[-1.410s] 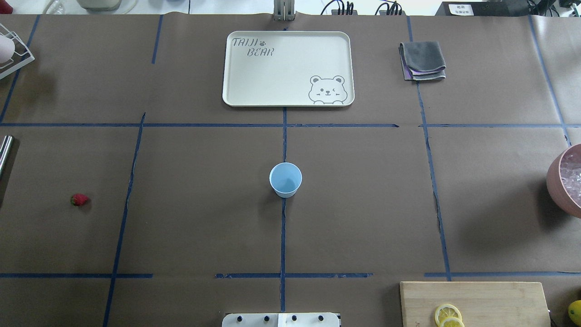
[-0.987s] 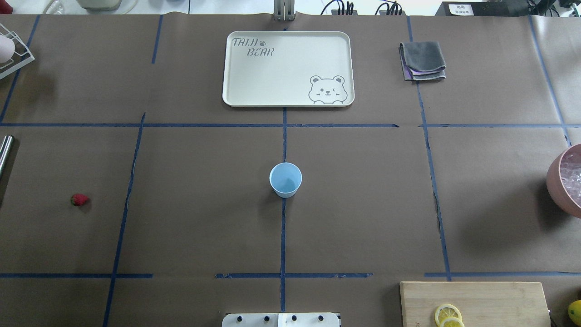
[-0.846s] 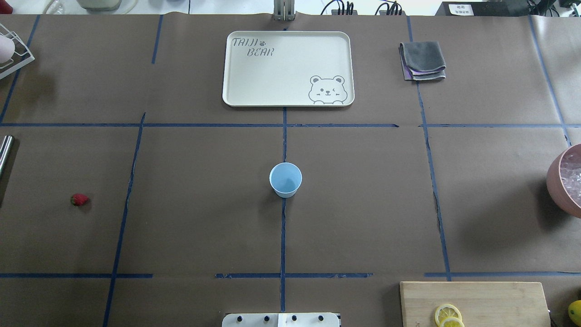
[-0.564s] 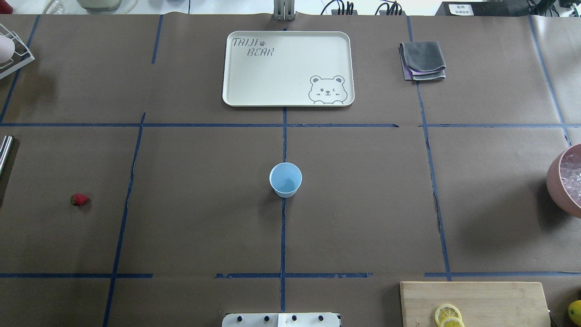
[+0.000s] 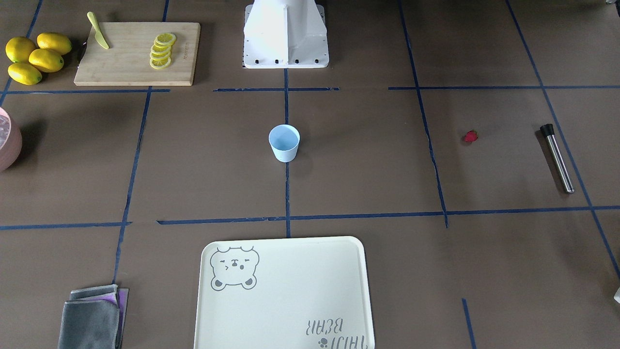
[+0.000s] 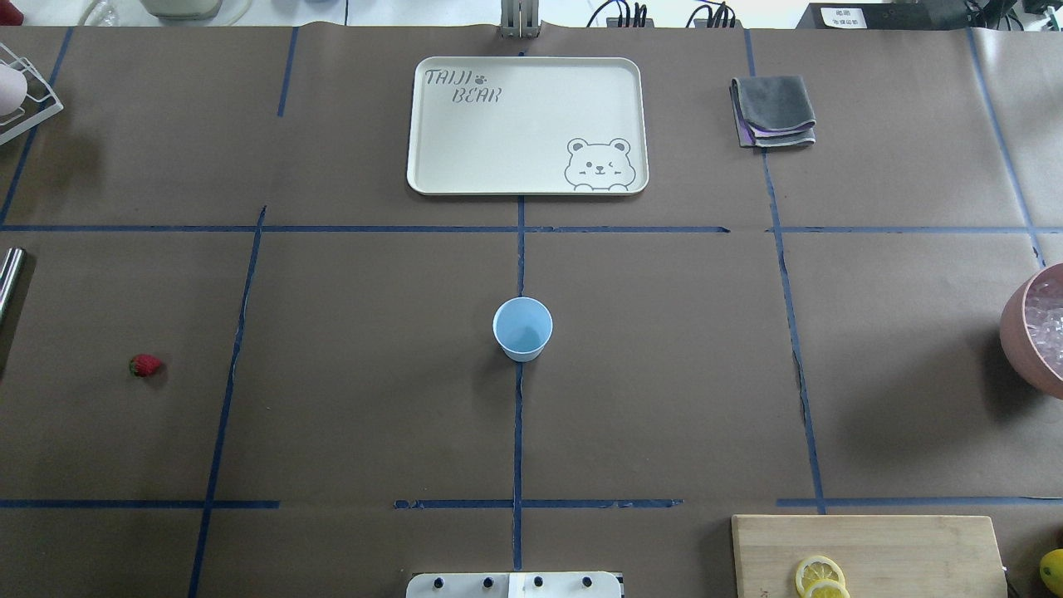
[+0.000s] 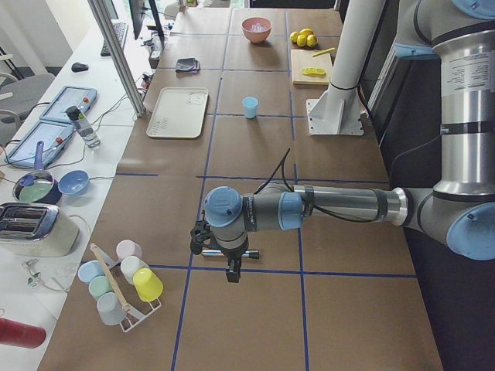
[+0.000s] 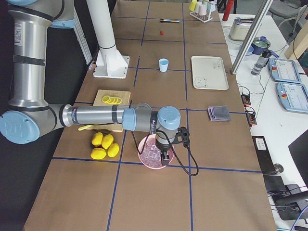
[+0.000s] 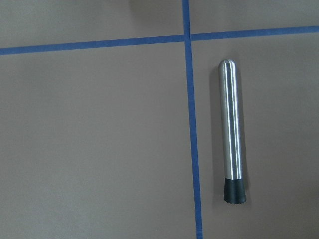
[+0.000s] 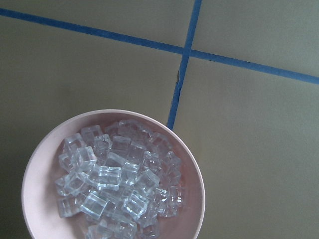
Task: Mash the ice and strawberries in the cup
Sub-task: 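Grasp an ice cube from the pink bowl with the right gripper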
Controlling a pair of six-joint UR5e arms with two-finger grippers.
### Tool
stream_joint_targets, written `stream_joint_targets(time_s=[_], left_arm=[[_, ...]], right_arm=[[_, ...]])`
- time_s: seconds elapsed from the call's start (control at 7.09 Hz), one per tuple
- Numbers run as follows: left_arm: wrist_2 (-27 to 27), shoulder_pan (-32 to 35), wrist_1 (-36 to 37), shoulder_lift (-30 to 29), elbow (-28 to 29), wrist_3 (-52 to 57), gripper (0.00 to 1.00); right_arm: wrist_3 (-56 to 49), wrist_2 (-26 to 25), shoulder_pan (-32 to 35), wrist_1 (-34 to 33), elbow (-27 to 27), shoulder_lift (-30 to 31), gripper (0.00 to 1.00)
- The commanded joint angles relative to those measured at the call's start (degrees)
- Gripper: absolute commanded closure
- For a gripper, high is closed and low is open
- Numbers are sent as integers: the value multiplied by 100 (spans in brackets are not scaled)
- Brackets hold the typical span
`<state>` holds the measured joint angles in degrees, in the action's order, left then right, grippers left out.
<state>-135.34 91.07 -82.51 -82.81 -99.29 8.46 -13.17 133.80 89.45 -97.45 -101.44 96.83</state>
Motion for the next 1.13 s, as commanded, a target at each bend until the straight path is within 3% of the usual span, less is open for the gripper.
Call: stream_joint_targets(time_s=[0.0, 0.14, 0.56, 0.7, 0.99], left_arm=[[-10, -1, -19, 19, 32, 33, 0], [-10, -1, -28, 19, 15, 33, 0], [-10, -10, -124, 28, -11, 42, 0], [-10, -2, -133, 28, -11, 42, 0], [-10, -10, -133, 28, -11, 42, 0]], right_arm=[[94, 172, -33, -11, -24, -6, 0], [495, 181, -94, -3, -33, 3, 0], [3173, 199, -849, 67, -436, 64, 2], [3571, 190, -964, 659, -446, 343, 2], [5537, 94, -1559, 2416, -411, 774, 3]])
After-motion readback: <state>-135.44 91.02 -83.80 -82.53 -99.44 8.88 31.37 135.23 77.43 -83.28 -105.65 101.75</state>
